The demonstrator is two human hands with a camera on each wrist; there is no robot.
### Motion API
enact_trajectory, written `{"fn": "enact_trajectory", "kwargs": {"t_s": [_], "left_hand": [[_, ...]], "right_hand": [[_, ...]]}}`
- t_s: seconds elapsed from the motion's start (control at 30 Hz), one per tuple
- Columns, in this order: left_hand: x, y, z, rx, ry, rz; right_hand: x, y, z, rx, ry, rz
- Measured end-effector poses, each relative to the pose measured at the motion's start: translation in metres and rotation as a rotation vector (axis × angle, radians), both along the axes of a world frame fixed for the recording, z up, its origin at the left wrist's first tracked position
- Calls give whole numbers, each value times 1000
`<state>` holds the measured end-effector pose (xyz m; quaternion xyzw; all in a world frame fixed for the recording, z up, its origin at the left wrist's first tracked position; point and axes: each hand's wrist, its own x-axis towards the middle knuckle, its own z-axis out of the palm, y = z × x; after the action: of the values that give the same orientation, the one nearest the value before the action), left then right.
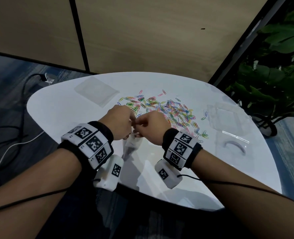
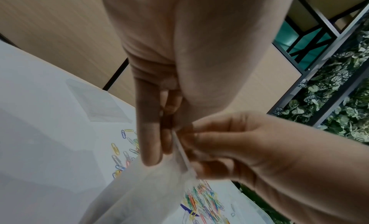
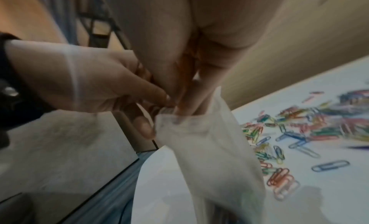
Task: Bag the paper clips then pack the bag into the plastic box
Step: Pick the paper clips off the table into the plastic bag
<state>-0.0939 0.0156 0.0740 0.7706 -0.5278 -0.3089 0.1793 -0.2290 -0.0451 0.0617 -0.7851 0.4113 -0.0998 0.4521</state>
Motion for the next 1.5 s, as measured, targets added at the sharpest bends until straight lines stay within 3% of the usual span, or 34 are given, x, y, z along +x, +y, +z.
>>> {"fn": "enact_trajectory", "kwargs": {"t_s": [0.13, 0.17, 0.23, 0.3, 0.37, 0.47, 0.6, 0.83, 0.97, 1.07, 1.2, 1.3, 1.43, 1.5], "left_hand": [[19, 15, 2, -7, 6, 87], [26, 20, 3, -8, 23, 112], [41, 29, 6, -9, 55, 153], [54, 37, 8, -24, 68, 185], [66, 42, 8, -35, 61, 217], [80, 45, 4, -28, 44, 248], [91, 46, 0, -20, 46, 274], [97, 44, -4, -25, 29, 281], [90, 41, 0, -16, 18, 257], [85, 40, 2, -9, -4, 231], [80, 36, 4, 5, -16, 214], [76, 33, 4, 3, -17, 204], [70, 27, 4, 5, -11, 198], [67, 25, 3, 11, -11, 193]], "right_hand": [[-4, -16, 4, 193, -243, -179], [-9, -25, -2, 178, -187, -209], [-22, -41, -26, 98, 95, -196], [-28, -44, -52, -27, 423, -100], [-22, -38, -78, -121, 577, -13], [-1, -33, -107, -198, 514, -24], [32, -47, -116, -359, 454, -59], [59, -69, -126, -606, 662, 318], [55, -67, -119, -675, 653, 306], [46, -69, -110, -538, 539, 164], [29, -73, -90, -213, 254, -195], [23, -73, -75, 60, 16, -336], [33, -55, -44, 434, -489, -328], [43, -38, -30, 586, -616, -240]]}}
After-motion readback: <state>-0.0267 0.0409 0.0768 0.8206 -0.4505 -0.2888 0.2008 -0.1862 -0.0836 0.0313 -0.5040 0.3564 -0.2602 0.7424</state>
